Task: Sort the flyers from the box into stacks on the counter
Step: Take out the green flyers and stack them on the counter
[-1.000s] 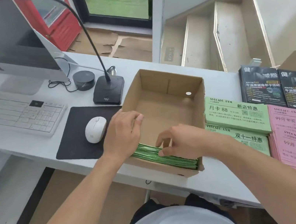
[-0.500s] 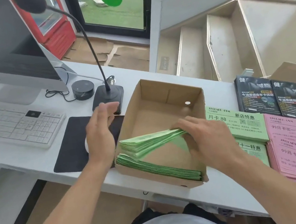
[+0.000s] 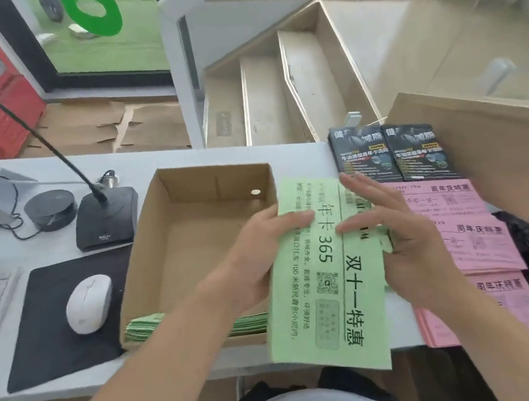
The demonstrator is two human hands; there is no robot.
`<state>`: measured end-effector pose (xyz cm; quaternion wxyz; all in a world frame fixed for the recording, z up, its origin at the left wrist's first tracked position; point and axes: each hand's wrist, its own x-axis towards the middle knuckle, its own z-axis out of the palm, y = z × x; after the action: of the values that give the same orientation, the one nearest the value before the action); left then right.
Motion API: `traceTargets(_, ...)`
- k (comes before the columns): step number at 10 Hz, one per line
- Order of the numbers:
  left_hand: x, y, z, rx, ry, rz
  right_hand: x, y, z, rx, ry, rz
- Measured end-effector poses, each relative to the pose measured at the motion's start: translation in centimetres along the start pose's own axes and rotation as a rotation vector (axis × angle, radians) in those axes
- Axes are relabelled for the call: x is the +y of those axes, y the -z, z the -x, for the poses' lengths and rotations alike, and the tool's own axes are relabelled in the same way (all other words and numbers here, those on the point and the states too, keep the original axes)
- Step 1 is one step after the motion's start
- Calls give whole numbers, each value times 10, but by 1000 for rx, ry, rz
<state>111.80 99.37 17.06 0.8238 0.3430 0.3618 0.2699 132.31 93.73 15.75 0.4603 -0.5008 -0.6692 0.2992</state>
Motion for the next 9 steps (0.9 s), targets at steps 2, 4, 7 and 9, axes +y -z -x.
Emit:
traceTargets(2,-36,-51,-31,203,-280,37,16,55,53,-507,-572,765)
traceTargets(4,-85,-62,-34,300,-385,-74,46,104,53,-115,-689,45)
traceTargets(7,-169,-52,5,633,-405,-445,66,115,57,-242,-374,161)
traceTargets(9,-226,-42,20,801,-295,-568,111,78,94,-363,-354,217)
